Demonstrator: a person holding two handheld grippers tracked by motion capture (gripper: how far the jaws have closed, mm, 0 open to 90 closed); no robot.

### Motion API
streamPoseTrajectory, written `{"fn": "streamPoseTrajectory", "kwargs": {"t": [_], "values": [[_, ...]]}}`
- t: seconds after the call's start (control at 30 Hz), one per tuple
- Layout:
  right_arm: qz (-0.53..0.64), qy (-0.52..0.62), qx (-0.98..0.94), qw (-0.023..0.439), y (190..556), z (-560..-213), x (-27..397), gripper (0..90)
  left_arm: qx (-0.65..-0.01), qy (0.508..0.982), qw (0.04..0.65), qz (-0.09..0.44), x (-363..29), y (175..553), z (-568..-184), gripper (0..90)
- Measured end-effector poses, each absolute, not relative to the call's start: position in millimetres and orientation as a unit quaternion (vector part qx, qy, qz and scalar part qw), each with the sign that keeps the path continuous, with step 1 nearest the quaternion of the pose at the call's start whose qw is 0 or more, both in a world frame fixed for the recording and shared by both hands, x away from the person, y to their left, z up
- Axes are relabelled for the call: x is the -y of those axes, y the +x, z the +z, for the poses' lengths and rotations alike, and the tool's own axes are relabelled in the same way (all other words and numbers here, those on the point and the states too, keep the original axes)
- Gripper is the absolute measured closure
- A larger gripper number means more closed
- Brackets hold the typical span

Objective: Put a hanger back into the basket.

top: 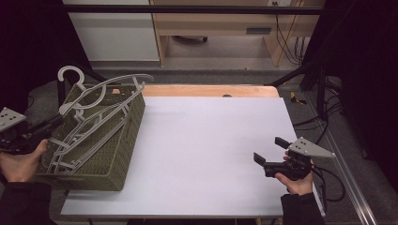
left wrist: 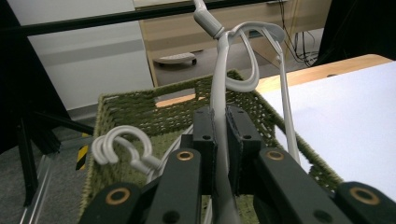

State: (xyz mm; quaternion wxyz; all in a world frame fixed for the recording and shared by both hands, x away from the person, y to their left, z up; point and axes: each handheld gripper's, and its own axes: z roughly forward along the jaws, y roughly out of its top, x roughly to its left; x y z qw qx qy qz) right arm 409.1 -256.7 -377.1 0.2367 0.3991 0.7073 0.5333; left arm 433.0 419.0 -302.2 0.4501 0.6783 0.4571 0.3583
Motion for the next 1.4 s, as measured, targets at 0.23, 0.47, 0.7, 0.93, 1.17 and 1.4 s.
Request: {"fn": "streamPoseTrajectory", "kwargs": {"t": [0.23,0.47,0.7,0.93,1.17,1.4], "values": [[0.533,0.399,-0.709,0.234,409.6,-377.7,256.3,2.2,-0.47,0.675,0.438,0.363,-439.9,436.0,-311.0,82.9],[0.531,0.399,-0.709,0.235,410.2,-378.2,256.2,2.2,-0.482,0.676,0.428,0.357,-458.6,437.4,-322.6,82.9],[0.532,0.399,-0.709,0.236,410.1,-378.0,256.4,2.2,-0.494,0.676,0.418,0.353,-476.0,436.6,-331.0,82.8],[0.53,0.401,-0.709,0.235,410.7,-378.7,255.0,2.2,-0.5,0.68,0.409,0.346,-474.7,439.9,-340.3,82.8],[0.531,0.4,-0.709,0.236,410.5,-378.5,255.3,2.2,-0.491,0.697,0.388,0.349,-455.4,448.2,-348.8,82.8],[0.532,0.4,-0.708,0.235,410.1,-378.0,255.6,2.2,-0.491,0.702,0.377,0.351,-450.6,449.4,-352.1,82.7]]}}
